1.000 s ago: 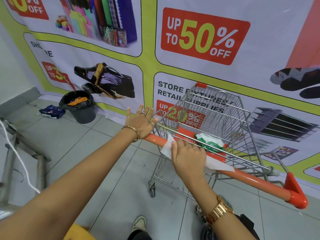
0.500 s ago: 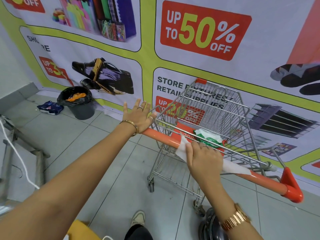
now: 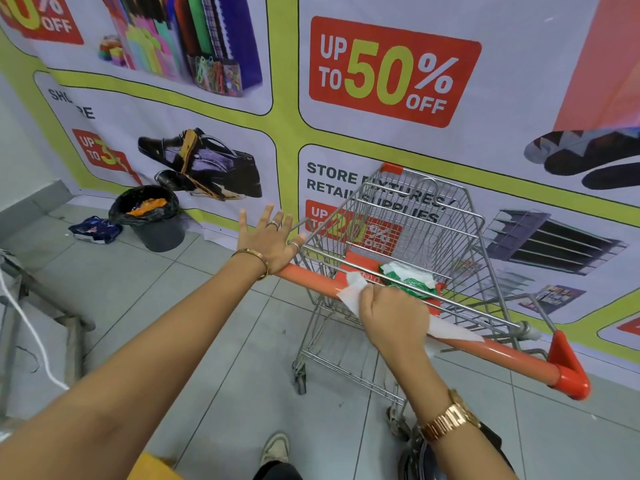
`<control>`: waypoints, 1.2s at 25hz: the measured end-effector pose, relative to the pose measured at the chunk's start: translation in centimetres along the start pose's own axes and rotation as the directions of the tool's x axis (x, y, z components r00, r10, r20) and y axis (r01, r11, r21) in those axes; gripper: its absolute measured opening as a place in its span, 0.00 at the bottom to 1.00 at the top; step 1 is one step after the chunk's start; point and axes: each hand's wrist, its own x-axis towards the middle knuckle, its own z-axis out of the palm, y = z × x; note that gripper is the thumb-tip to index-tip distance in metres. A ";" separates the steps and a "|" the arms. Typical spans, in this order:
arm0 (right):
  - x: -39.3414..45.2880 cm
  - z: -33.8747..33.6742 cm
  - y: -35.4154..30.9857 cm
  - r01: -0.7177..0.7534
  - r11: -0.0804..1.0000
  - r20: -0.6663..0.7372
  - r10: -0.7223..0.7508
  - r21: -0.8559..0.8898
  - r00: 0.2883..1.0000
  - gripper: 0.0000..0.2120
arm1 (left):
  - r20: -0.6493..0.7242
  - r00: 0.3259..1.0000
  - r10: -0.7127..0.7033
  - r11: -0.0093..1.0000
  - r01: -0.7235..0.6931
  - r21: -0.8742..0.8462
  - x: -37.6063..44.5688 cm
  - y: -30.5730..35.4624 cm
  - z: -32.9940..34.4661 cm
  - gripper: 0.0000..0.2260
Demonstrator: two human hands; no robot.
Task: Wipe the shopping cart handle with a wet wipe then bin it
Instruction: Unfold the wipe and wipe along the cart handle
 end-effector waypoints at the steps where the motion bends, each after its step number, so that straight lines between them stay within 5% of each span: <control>1: 0.5 0.1 -1.3 0.033 0.999 0.013 -0.033 0.034 0.999 0.20 | -0.005 1.000 0.005 1.000 -0.005 0.009 0.0 0.1 0.0 0.30; 6: 1.4 0.2 -3.4 0.179 0.981 0.031 -0.181 0.076 0.983 0.20 | -0.030 0.999 0.011 0.999 -0.010 0.046 -0.2 -0.4 -0.2 0.30; 11: -0.8 -0.2 1.8 0.078 0.997 -0.043 -0.078 0.019 0.996 0.20 | -0.037 0.999 0.003 0.999 -0.002 0.033 -0.3 -0.3 -0.2 0.30; 18: 0.4 0.5 -2.8 0.205 0.977 -0.019 -0.204 0.059 0.979 0.16 | -0.055 0.998 0.008 0.999 -0.006 0.053 -0.4 -0.3 -0.1 0.31; 24: -0.3 0.3 0.6 0.098 0.995 -0.026 -0.097 0.038 0.995 0.17 | -0.048 0.999 0.005 1.000 -0.004 0.024 -0.7 0.3 0.0 0.31; 30: 1.8 0.1 -4.2 0.273 0.952 0.034 -0.280 0.136 0.959 0.19 | -0.053 0.999 0.002 0.999 0.001 0.049 -0.8 0.1 -0.1 0.31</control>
